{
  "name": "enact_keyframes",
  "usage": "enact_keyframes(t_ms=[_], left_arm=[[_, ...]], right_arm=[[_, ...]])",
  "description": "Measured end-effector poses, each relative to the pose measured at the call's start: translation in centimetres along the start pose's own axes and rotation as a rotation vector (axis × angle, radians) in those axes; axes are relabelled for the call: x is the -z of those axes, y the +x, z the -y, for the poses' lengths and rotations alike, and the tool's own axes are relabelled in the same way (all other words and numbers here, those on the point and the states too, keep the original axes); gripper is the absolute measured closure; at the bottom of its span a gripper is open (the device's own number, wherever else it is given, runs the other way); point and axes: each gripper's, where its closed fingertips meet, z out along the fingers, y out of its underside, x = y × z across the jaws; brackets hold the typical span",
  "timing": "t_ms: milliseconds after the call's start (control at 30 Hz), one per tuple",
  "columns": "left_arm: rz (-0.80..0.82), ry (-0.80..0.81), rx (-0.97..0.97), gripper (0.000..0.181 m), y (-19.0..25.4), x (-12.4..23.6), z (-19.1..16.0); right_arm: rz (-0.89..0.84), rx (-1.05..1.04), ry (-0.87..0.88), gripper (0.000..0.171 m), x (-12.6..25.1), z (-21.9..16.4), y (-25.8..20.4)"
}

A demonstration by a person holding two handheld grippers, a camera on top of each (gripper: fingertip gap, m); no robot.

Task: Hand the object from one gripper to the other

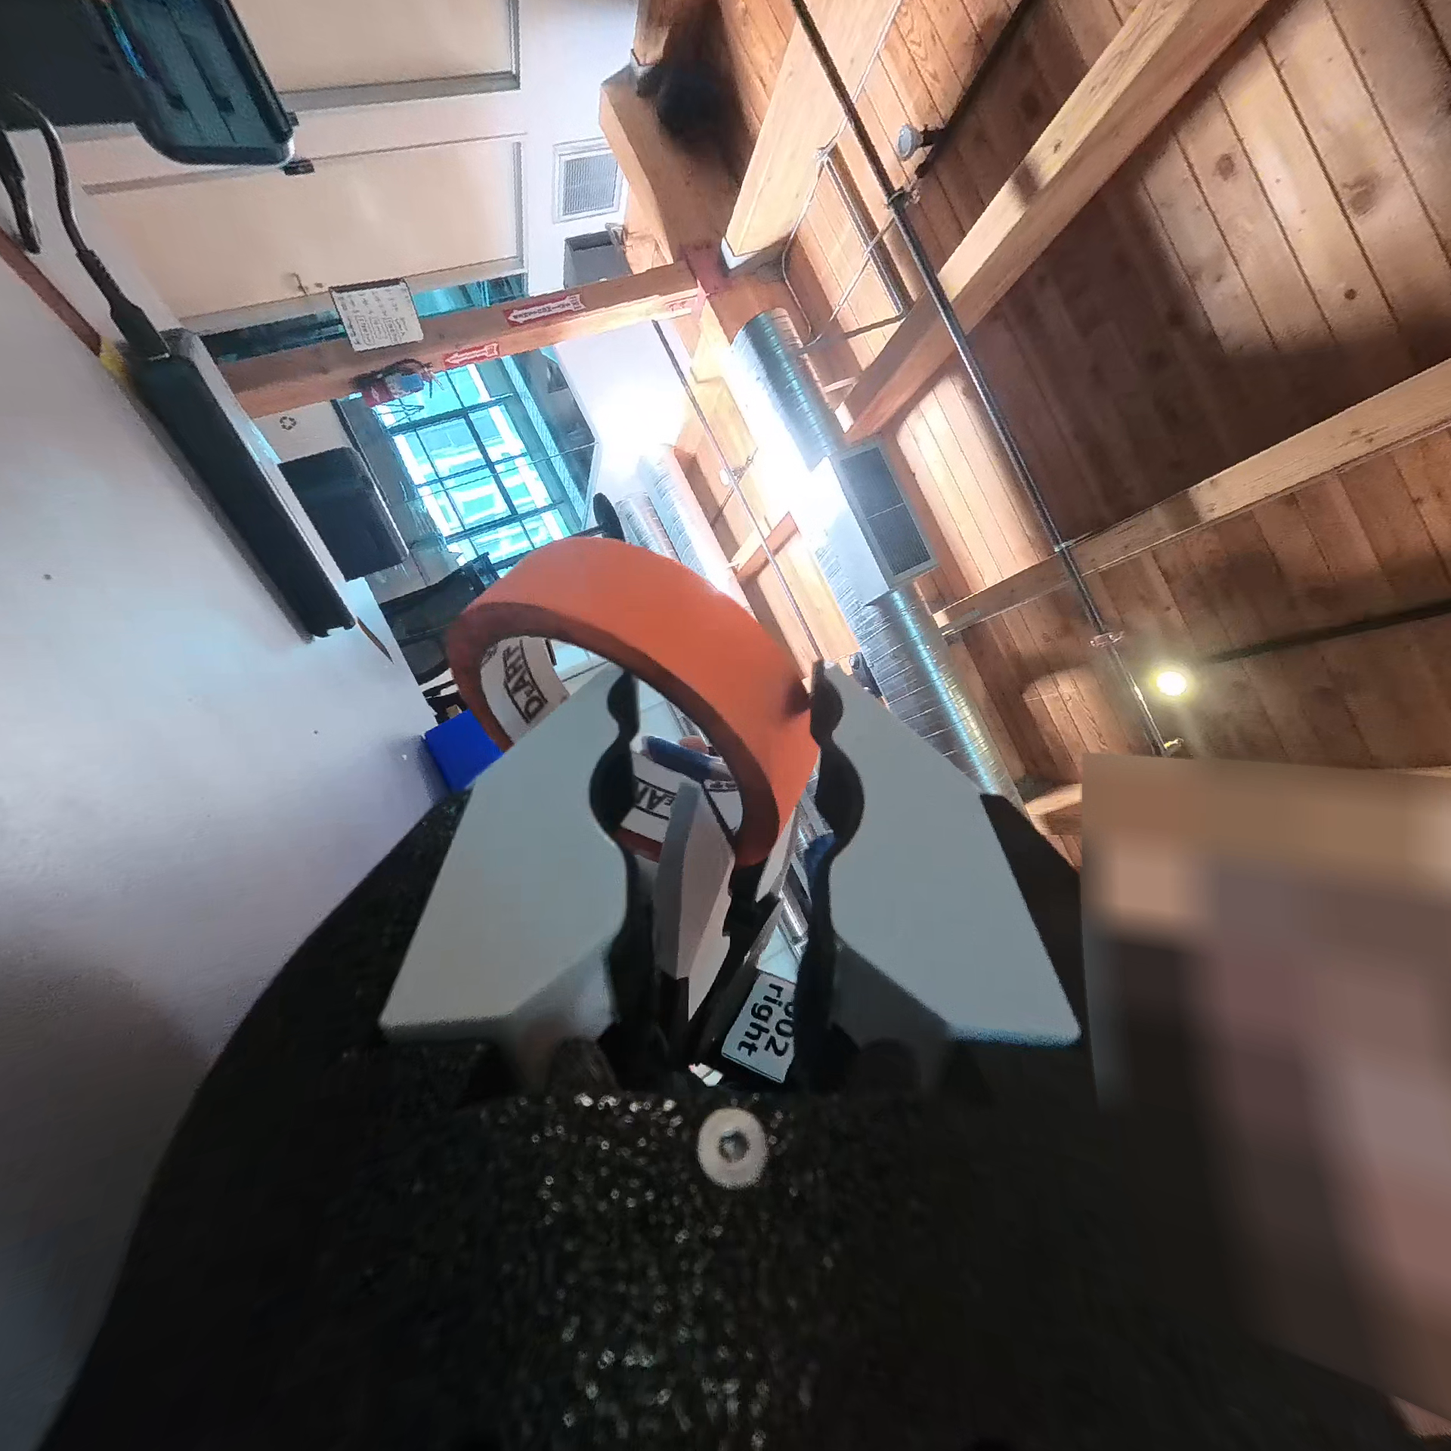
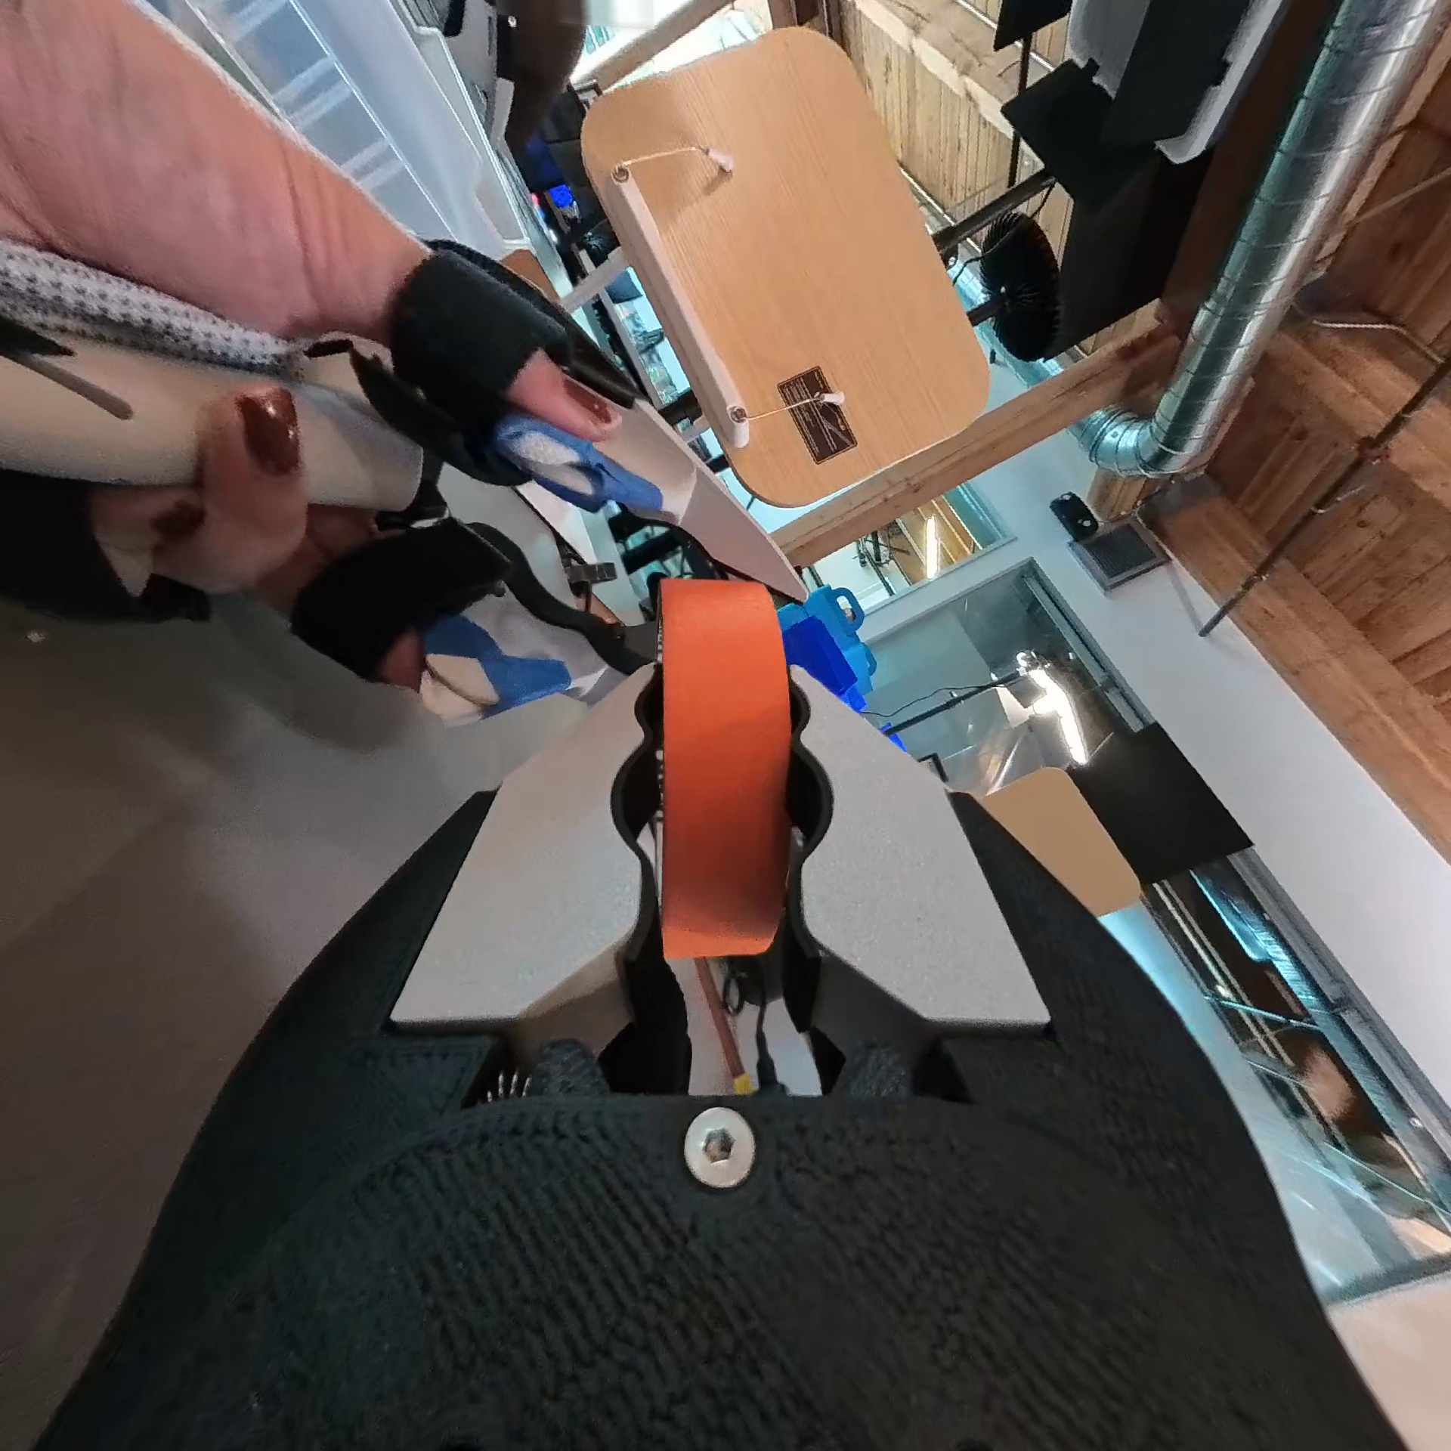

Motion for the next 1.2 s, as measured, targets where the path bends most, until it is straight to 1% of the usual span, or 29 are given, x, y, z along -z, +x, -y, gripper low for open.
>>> enact_keyframes(t_ms=[133,300,467,533,600,633,700,833,933,1000,1067,1133,1200], left_arm=[[-0.028,-0.012,-0.01,0.145,0.5,-0.1,-0.2],[-0.11,-0.029,-0.066,0.16,1.9,-0.3,-0.7],[-0.167,-0.049,-0.093,0.169,2.8,-0.6,-1.3],[-0.174,-0.066,-0.114,0.17,3.0,-0.7,-1.7],[-0.138,-0.088,-0.179,0.171,2.8,-1.0,-2.0],[-0.132,-0.109,-0.222,0.172,3.0,-1.1,-2.4],[-0.109,-0.131,-0.334,0.173,3.4,-1.4,-2.7],[-0.025,-0.19,-0.631,0.173,3.9,-1.3,-3.3],[-0.076,-0.231,-0.754,0.173,5.3,-0.9,-4.1],[-0.102,-0.321,-0.808,0.173,5.5,-0.6,-5.4],[-0.124,-0.397,-0.895,0.173,5.5,-0.3,-6.7],[-0.135,-0.454,-0.967,0.173,5.5,0.1,-7.6],[-0.152,-0.483,-0.996,0.173,5.8,0.6,-8.0]], right_arm=[[0.004,-0.015,0.009,0.144,0.1,0.0,0.0],[0.006,-0.016,0.002,0.144,0.1,-0.3,0.0],[0.018,-0.024,0.004,0.143,0.0,-0.4,-0.2],[0.041,-0.049,0.004,0.14,-0.1,-0.6,-0.5],[0.078,-0.11,0.022,0.14,0.1,-0.8,-0.7],[0.095,-0.156,0.037,0.139,0.2,-0.9,-0.7],[0.128,-0.257,0.079,0.131,0.6,-0.9,-0.4],[0.267,-0.534,0.182,0.117,1.7,-0.9,0.0],[0.384,-0.806,0.208,0.117,2.2,-1.6,0.5],[0.438,-0.979,0.237,0.118,2.4,-1.7,1.2],[0.563,-1.121,0.23,0.118,2.7,-1.6,0.5],[0.657,-1.208,0.234,0.118,2.9,-1.2,-0.1],[0.721,-1.254,0.259,0.12,3.2,-0.6,-0.3]])
